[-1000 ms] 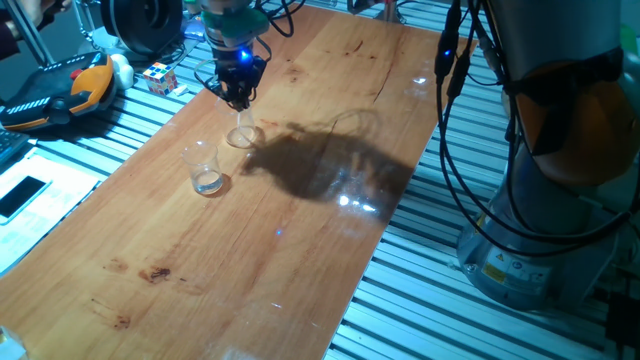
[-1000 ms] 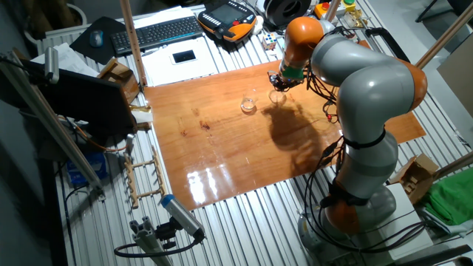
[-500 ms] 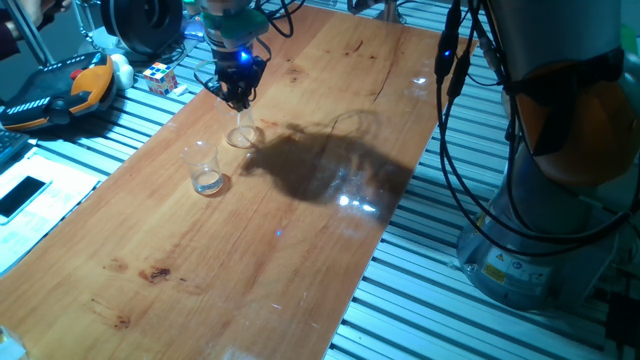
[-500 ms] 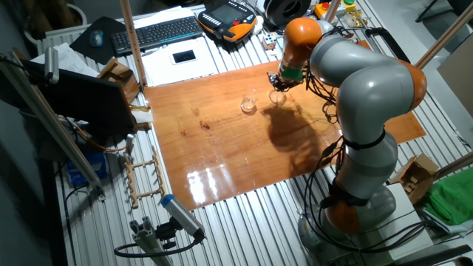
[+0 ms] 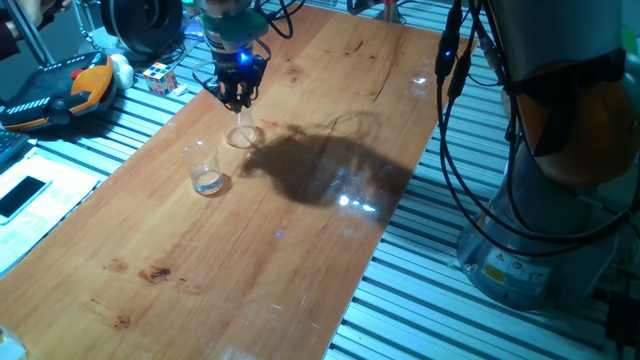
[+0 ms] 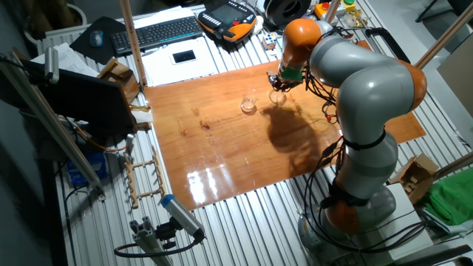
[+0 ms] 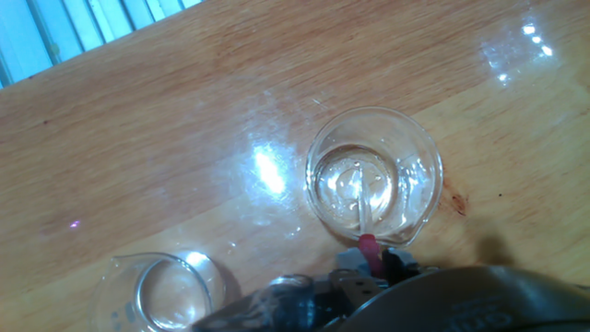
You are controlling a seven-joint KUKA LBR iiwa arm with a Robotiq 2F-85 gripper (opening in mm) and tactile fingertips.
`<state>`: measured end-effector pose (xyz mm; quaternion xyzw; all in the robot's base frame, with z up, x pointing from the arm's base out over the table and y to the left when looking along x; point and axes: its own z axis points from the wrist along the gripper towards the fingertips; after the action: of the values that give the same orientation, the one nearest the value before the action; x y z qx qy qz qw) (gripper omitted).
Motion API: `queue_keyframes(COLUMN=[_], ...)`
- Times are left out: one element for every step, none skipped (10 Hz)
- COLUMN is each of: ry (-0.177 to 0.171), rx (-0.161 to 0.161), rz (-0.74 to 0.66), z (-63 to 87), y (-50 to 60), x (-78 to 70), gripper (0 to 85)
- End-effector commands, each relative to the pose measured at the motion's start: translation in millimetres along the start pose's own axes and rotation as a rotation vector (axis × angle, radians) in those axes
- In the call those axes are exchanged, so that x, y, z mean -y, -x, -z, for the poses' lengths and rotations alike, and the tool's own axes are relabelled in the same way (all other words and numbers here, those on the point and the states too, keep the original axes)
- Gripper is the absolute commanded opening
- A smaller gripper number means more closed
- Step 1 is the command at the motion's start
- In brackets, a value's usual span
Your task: Transfer liquid using a dropper
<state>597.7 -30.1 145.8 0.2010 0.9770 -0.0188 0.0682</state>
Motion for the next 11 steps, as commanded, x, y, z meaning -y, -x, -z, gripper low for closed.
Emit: queue_keyframes(ry=[0.004, 0.000, -0.002, -0.002, -0.001, 0.001, 0.001, -0.001, -0.001, -0.001, -0.003], rx=[-0.005, -0.003, 0.001, 0.010, 0.012, 0.013, 0.013, 0.014, 0.014, 0.014, 0.015], rz=[0.002, 0.002, 0.003, 0.003, 0.005, 0.007, 0.007, 0.008, 0.008, 0.008, 0.010], z=[0.1, 0.1, 0.1, -0.6, -1.6, -1.5, -1.1, -1.1, -1.1, -1.2, -1.3], y=[-0.1, -0.1, 0.0, 0.2, 0.9, 1.9, 2.4, 2.8, 3.2, 3.2, 3.1], x=[0.1, 0.0, 0.4, 0.9, 1.6, 2.6, 3.1, 3.3, 3.6, 3.6, 3.8], gripper=[1.0, 1.0, 1.0, 1.0, 1.0, 1.0, 1.0, 1.0, 1.0, 1.0, 1.0])
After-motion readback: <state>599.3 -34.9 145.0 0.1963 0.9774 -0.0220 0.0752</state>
